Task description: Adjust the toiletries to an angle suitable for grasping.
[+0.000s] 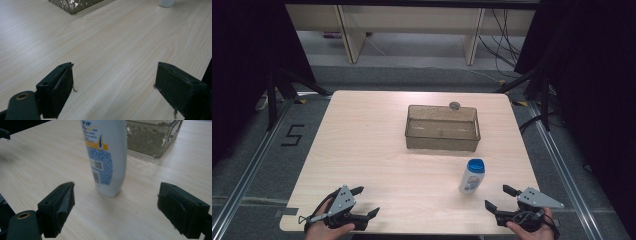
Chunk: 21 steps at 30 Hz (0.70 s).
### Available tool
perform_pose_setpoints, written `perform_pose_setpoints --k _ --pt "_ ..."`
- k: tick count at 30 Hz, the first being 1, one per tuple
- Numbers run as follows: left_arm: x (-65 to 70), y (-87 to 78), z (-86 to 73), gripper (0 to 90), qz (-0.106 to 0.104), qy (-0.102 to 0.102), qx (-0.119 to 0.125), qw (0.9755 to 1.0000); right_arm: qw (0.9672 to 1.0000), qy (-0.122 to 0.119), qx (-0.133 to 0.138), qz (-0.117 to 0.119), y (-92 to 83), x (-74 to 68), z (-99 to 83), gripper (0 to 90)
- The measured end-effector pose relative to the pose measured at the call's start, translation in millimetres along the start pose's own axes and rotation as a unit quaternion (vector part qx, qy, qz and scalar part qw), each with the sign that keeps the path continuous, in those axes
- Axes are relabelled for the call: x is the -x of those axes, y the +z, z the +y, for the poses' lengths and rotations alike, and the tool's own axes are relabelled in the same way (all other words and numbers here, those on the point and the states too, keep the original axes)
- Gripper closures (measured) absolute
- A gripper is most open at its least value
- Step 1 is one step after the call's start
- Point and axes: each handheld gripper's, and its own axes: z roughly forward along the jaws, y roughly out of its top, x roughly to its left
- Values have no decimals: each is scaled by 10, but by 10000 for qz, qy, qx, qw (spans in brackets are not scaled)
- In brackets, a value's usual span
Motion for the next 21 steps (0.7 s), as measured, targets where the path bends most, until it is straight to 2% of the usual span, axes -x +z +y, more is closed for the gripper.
perform_pose_setpoints --k 1,2,7,9,10,11,14,15,16,17,18,19,20,21 --pt "2 6 -1 147 8 -14 33 10000 9999 98 -43 34 7 -14 8 153" --pt "4 5 -2 146 6 -11 23 10000 10000 -77 -25 21 17 14 18 153" --pt "8 6 -1 146 -16 -13 1 10000 10000 9 -2 44 77 33 39 153" --pt "5 6 -3 146 -24 -14 -10 10000 9999 -134 48 55 120 51 68 153" --pt "4 6 -3 147 -25 -12 -9 10000 9999 -66 -3 89 125 39 74 154" --pt "3 6 -3 146 -27 -14 -8 10000 9999 -144 49 80 142 48 84 154" --pt "5 10 -4 147 -30 -20 -5 10000 9999 -55 68 140 178 37 92 154" --pt "5 9 -4 146 -31 -23 -6 10000 9997 -192 9 160 184 63 110 154" --pt "5 9 -5 147 -32 -25 -4 10000 9998 -52 -21 186 187 44 109 153" --pt "4 10 -5 147 -34 -34 -2 10000 9996 -183 57 193 203 61 119 153" --pt "4 10 -5 146 -34 -34 -2 10000 9996 -183 57 193 203 61 119 153" --pt "7 10 -5 146 -4 -54 -8 10000 9998 -51 22 206 201 42 122 153" --pt "-2 12 -6 146 -23 -21 -23 10000 9996 -221 50 193 211 67 135 153" --pt "6 16 -7 146 -28 -62 7 10000 9995 -212 66 226 232 66 144 153"
